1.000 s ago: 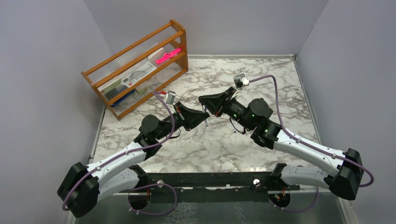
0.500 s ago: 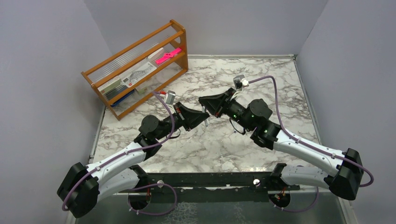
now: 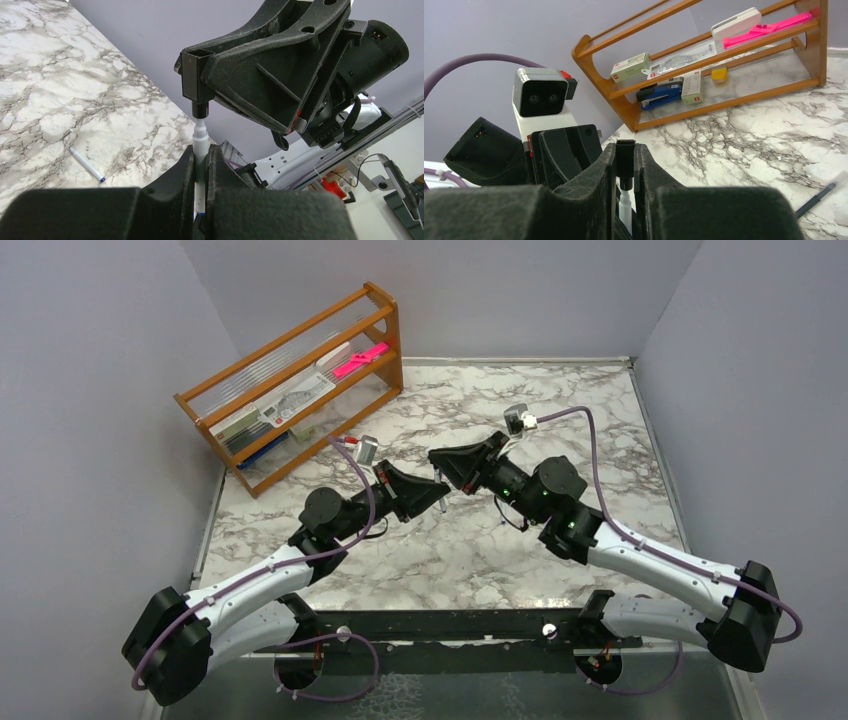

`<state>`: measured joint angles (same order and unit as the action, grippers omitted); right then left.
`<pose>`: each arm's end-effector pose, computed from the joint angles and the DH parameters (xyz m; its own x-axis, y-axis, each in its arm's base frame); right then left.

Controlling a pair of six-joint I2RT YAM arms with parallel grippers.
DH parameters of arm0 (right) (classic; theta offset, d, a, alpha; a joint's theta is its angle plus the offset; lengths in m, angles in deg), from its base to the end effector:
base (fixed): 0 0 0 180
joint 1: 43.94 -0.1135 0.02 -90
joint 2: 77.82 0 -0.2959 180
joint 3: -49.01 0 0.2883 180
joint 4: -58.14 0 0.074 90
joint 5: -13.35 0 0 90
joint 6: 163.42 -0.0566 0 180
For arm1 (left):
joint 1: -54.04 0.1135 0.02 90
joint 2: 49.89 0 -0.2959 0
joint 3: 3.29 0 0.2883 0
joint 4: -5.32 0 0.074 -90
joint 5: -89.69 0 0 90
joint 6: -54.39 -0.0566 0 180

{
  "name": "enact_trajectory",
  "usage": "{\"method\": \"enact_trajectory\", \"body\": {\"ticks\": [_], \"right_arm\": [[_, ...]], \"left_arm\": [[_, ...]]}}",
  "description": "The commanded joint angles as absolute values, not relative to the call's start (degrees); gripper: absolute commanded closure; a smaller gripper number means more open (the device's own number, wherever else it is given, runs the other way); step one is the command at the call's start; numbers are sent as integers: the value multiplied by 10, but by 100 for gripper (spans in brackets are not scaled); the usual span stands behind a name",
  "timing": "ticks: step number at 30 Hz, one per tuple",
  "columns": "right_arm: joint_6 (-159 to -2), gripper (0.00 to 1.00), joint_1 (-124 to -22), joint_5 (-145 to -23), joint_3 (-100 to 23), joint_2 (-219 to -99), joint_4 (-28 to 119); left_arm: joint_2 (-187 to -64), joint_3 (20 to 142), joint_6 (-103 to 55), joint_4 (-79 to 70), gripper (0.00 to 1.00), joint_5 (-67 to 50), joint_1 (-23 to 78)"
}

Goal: Insert the pens into the pen caps

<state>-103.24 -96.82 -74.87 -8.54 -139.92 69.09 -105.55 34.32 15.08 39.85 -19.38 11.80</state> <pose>0.1817 0.2371 0.3667 -0.3287 0.3893 -0.8605 -0.7088 0.5005 0.4972 0.1722 -0.1814 0.3047 -0.5380 -0.4992 -0.6792 0.7119 0.1623 -0.6832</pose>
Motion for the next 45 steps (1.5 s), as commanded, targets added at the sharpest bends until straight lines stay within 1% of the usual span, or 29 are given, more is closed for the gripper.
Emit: {"method": "enact_trajectory", "body": {"ticks": [1,36,45], "right_arm": [[-1037,99,-970,-760,-74,-1384,685],[-1042,99,-970,-761,-47,-1394,671],[-1054,99,-970,-771,-40,-1401,683]], "left_arm": [[-1058,353,145,425,100,-168,119],[-1067,364,143,424,100,-169,118],[-1059,358,146,423,100,-152,119]]}}
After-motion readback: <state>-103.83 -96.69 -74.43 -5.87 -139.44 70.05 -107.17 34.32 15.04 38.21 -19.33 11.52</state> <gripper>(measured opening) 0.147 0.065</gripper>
